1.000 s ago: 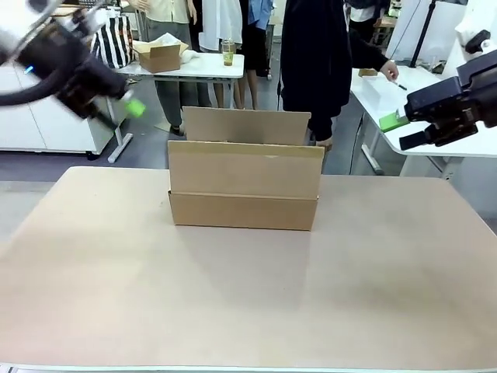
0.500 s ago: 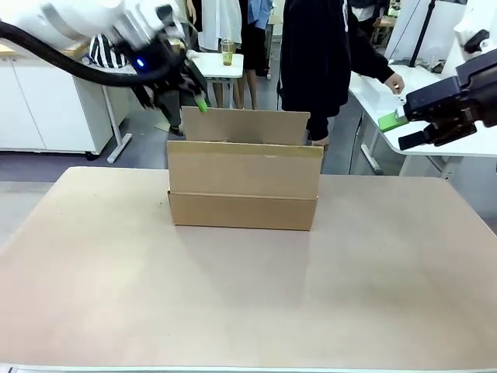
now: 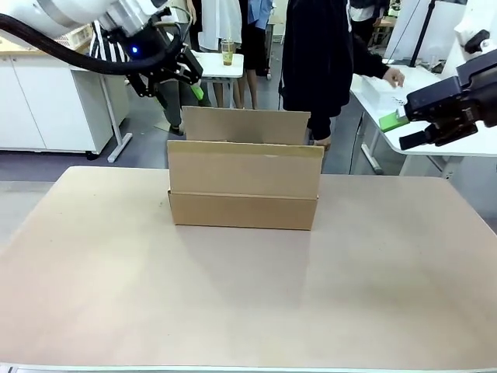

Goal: Pack the gift set into the box.
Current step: Place both hands on the side flaps of the Package Box and spread them outward.

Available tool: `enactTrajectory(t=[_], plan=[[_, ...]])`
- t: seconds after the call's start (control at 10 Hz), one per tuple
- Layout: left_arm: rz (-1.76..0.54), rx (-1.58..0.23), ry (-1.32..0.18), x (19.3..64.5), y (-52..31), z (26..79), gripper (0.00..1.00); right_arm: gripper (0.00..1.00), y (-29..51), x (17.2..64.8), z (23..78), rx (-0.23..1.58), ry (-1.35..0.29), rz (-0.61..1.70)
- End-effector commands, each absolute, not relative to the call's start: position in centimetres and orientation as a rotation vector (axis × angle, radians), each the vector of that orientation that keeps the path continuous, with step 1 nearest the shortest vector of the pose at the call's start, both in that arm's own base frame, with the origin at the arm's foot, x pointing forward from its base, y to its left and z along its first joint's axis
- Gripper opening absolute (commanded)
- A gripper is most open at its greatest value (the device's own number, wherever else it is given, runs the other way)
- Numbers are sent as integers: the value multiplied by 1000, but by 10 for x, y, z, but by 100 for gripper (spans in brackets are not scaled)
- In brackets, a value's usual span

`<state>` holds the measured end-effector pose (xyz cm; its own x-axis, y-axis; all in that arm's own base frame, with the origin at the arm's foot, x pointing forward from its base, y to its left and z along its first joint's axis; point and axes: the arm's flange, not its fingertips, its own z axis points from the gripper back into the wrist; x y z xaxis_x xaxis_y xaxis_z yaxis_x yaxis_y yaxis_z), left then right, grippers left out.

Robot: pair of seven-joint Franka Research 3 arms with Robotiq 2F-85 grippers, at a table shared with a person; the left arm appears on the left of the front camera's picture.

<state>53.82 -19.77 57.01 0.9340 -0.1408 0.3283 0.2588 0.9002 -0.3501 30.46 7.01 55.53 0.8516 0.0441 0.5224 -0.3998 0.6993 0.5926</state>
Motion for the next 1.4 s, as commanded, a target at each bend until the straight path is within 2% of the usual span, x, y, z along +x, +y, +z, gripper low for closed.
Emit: enactTrajectory(t=[0.0, 0.3, 0.6, 1.3], plan=[[-259, -348, -252, 536, -225, 554, 100, 100, 70, 307, 555, 777, -517, 285], [-112, -149, -207, 553, -293, 535, 100, 100, 70, 307, 555, 777, -517, 285], [-30, 19, -252, 559, -332, 514, 100, 100, 70, 307, 555, 777, -517, 285], [40, 287, -303, 563, -351, 464, 100, 100, 70, 307, 555, 777, -517, 285]])
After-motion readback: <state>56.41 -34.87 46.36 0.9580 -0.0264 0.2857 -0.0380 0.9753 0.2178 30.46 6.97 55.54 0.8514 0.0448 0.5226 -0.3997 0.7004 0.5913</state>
